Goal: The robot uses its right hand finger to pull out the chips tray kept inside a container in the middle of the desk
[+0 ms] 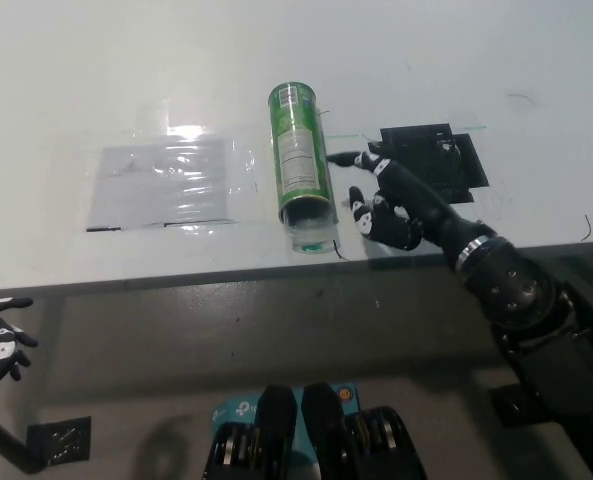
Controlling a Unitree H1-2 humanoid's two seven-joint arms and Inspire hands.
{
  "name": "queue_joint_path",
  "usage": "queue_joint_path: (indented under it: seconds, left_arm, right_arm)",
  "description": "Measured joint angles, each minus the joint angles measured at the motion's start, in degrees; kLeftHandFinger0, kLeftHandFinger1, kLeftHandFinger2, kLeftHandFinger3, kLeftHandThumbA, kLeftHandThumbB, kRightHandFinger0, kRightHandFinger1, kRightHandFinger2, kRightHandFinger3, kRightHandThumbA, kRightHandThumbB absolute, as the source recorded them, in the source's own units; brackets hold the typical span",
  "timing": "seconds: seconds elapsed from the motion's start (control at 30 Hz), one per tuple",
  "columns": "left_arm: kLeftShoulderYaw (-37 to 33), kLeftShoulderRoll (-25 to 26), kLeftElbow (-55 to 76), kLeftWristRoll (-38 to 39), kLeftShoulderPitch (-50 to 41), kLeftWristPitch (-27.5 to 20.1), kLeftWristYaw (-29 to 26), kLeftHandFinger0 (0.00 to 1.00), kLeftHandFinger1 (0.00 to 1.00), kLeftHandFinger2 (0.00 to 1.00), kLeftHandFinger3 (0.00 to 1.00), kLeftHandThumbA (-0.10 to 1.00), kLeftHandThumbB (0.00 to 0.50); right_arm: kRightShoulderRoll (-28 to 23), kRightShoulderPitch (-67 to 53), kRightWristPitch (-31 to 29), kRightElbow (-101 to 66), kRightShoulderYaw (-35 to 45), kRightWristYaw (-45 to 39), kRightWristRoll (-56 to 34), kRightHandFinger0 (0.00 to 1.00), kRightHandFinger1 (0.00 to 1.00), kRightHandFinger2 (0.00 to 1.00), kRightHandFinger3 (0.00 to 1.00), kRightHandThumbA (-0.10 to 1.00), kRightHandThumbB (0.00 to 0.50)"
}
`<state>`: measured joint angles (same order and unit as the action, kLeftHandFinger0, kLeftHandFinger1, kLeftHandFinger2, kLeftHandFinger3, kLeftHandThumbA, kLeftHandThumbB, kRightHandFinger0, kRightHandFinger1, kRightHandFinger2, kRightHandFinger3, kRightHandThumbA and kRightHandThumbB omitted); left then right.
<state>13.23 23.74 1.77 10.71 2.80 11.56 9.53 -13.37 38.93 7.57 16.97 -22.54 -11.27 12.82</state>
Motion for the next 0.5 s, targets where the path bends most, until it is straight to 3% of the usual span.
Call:
queue_joint_path:
  seconds: [0.17, 0.3, 0.5]
  left_arm:
    - [0.0, 0.1, 0.0, 0.0, 0.1, 0.2, 0.0, 0.27, 0.3, 0.38, 0.63, -0.1, 0.1]
    - [0.0, 0.1, 0.1, 0.0, 0.1, 0.4, 0.0, 0.27, 0.3, 0.37, 0.62, -0.1, 0.099]
    - [0.0, 0.2, 0.1, 0.0, 0.4, 0.5, 0.0, 0.26, 0.29, 0.37, 0.63, -0.1, 0.095]
  right_arm:
    - [0.6, 0.1, -3.8, 4.0, -1.7, -0.6, 1.5, 0.0, 0.0, 0.82, 0.82, -0.1, 0.255]
    - [0.9, 0.0, -6.2, 4.8, -2.2, -0.5, 2.9, 0.0, 0.02, 0.88, 0.82, -0.1, 0.248]
    - [1.3, -0.5, -8.0, 5.1, -2.6, -0.3, 4.3, 0.0, 0.01, 0.85, 0.82, -0.1, 0.242]
